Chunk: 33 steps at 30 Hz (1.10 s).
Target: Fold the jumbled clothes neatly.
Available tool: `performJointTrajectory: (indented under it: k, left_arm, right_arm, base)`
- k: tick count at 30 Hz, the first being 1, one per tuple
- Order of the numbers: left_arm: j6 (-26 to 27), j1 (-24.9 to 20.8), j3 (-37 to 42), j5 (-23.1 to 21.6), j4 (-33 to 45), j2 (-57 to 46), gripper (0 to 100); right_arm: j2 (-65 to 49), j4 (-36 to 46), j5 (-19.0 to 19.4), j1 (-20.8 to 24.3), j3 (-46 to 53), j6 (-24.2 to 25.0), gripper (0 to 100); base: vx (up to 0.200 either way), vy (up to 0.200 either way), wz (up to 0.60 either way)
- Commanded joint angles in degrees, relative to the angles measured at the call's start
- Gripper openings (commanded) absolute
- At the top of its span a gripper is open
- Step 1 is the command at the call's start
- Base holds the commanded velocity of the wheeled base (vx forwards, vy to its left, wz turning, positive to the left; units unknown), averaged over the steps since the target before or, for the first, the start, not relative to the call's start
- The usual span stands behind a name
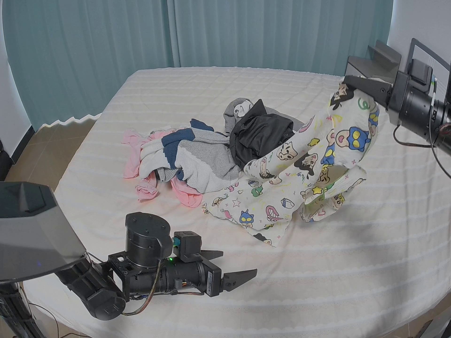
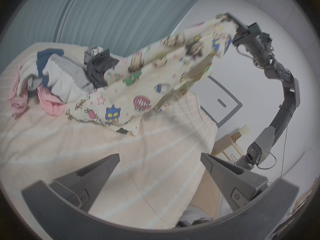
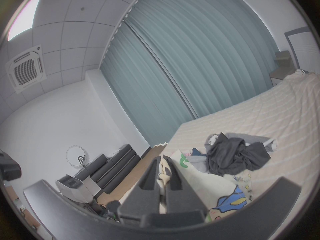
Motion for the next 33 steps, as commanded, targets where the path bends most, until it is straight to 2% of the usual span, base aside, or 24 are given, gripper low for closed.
performJointTrajectory:
  k: [1,6,11,18,28,33]
  left_arm:
    - [-0.4,0.6,0.6,-1.9,-0.2,3.0,100]
    - [-0.5,0.1,0.8,-3.5,-0.3,2.8,100]
    - [-0.8,-1.3,2.3,-5.5,-1.1,2.7,100]
    - [-7.8,-3.5,2.2,-5.8,-1.4,-0.7,100]
    - [-7.3,-4.4,3.7,-5.0,-1.4,-3.9,100]
    - [-4.8,-4.6,3.1,-2.1,-1.5,-3.6,100]
  right_arm:
    - [-0.8,0.4,-0.1,1.6,-4.1,0.3,0]
    - [-1.0,6.2,-0.1,4.2,-8.7,0.4,0]
    - [0.7,7.1,-0.2,6.5,-11.7,0.4,0]
    - [4.1,7.7,-3.9,11.5,-17.0,0.4,0]
    - [8.1,10.1,-7.2,18.2,-25.1,0.3,0]
    - [9.3,11.1,-8.4,20.2,-27.2,0.4,0]
  base:
    - [0.0,0.0,0.0]
    - [0.0,0.0,0.0]
    - [0.0,0.0,0.0]
    - [0.0,0.0,0.0]
    - [0.0,0.0,0.0]
    - [0.0,0.0,0.0]
